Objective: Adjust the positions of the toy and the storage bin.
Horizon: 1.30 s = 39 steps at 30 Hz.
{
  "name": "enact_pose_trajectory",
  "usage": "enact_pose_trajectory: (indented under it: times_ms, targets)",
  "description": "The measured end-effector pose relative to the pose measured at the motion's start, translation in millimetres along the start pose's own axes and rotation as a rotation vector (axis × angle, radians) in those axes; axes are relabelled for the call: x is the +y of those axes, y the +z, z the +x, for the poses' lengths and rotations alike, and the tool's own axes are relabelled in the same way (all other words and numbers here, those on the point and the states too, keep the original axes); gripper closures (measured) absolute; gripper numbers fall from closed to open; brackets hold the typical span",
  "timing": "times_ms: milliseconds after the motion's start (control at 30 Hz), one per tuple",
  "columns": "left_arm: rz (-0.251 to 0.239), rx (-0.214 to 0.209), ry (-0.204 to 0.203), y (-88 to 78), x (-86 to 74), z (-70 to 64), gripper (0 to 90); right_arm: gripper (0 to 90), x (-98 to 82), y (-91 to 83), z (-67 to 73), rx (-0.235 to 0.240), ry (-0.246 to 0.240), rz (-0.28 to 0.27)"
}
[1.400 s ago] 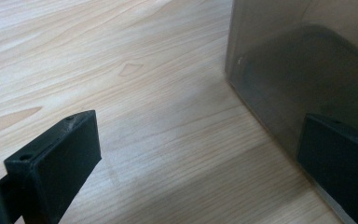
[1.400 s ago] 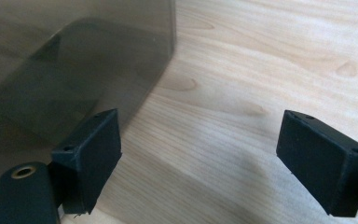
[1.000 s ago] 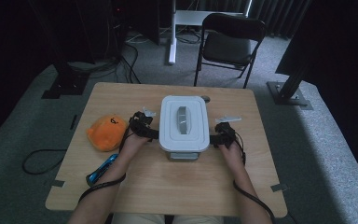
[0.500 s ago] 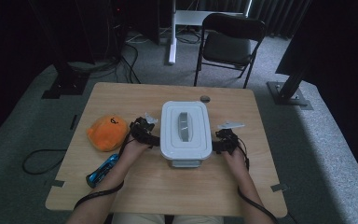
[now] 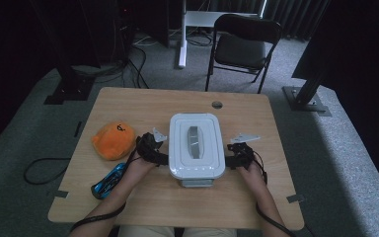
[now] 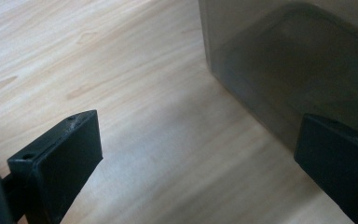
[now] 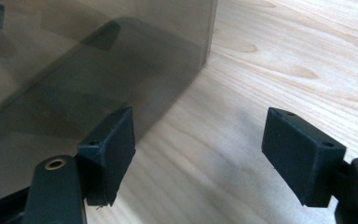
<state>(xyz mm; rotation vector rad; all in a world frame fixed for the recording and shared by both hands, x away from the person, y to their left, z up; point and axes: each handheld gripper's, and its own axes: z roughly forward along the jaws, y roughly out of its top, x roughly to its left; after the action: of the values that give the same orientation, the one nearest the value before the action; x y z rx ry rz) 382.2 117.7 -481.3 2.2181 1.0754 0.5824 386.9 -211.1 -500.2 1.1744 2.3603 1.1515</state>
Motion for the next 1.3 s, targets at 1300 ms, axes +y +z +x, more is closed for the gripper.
enact_pose_trajectory:
  times_ms: [1300]
  targets:
    - [-0.043,-0.151,0.110,-41.5,-37.4,-58.6,1.1,25.6,-25.3,-29.4,-3.4,0.116,-0.064,0.006]
